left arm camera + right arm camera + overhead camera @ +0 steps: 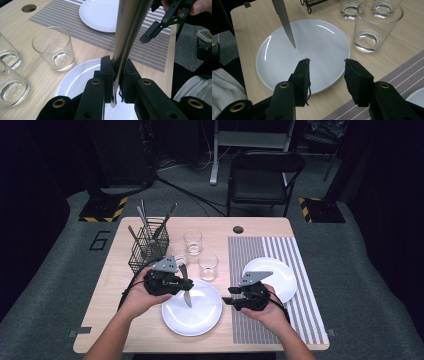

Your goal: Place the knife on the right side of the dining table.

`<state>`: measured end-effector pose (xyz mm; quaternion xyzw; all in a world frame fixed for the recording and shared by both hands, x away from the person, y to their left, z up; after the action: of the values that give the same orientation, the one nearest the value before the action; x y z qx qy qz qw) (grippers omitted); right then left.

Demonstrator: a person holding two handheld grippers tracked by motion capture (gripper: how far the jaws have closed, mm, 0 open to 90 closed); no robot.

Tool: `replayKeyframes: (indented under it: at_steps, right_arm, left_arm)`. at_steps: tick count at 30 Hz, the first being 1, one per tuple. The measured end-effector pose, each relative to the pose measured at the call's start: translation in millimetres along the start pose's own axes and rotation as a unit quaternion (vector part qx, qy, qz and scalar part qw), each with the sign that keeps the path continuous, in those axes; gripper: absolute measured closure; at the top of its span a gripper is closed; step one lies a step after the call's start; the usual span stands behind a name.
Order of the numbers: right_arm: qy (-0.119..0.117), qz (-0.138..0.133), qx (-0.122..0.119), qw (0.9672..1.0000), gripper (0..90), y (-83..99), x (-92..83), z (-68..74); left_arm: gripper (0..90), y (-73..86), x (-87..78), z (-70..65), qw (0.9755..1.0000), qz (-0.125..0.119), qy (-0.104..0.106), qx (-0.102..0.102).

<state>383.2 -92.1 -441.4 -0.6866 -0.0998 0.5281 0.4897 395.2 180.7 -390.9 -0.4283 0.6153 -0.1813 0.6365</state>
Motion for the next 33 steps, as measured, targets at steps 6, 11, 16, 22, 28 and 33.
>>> replayKeyframes:
  at_steps: [6, 11, 16, 22, 28, 33]
  right_arm:
    - [-0.01, -0.003, -0.01, 0.9999, 56.8, -8.0, -0.8, 2.4]
    - [-0.018, -0.001, -0.02, 0.9996, 57.8, -17.4, -2.6, 4.0]
    - [-0.029, 0.004, -0.038, 0.9988, 59.1, -28.4, -4.8, 5.5]
    - [-0.038, 0.011, -0.055, 0.9977, 60.5, -39.8, -7.4, 7.3]
    - [-0.048, 0.009, -0.058, 0.9971, 62.1, -50.9, -11.8, 9.4]
    - [-0.055, 0.008, -0.061, 0.9965, 62.3, -57.7, -13.5, 10.2]
  left_arm:
    - [82.2, -0.3, 2.7, -1.1, 1.0, -0.002, 0.001, 0.002]
    - [82.1, -1.6, 4.8, -2.5, 1.0, 0.0, 0.003, 0.007]
    - [82.1, -2.3, 4.9, -3.2, 1.0, 0.0, 0.006, 0.007]
    - [82.2, -2.3, 5.1, -3.5, 0.9999, 0.005, 0.009, 0.011]
    - [82.2, -2.5, 7.2, -4.9, 0.9998, 0.007, 0.01, 0.013]
    - [82.1, -2.7, 7.3, -5.3, 0.9997, 0.011, 0.013, 0.016]
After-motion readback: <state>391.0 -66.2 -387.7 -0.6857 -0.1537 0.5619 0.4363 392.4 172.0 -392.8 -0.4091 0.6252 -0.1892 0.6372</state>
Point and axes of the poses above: each handheld gripper's, and its own axes: x roughly forward along the jaws, y roughly out of its underside, z roughly to its left, the point moved 2 cm from there along x, roughly forward along the jaws, and after that the axes turned 5 degrees about y, right-handed, at the moved point
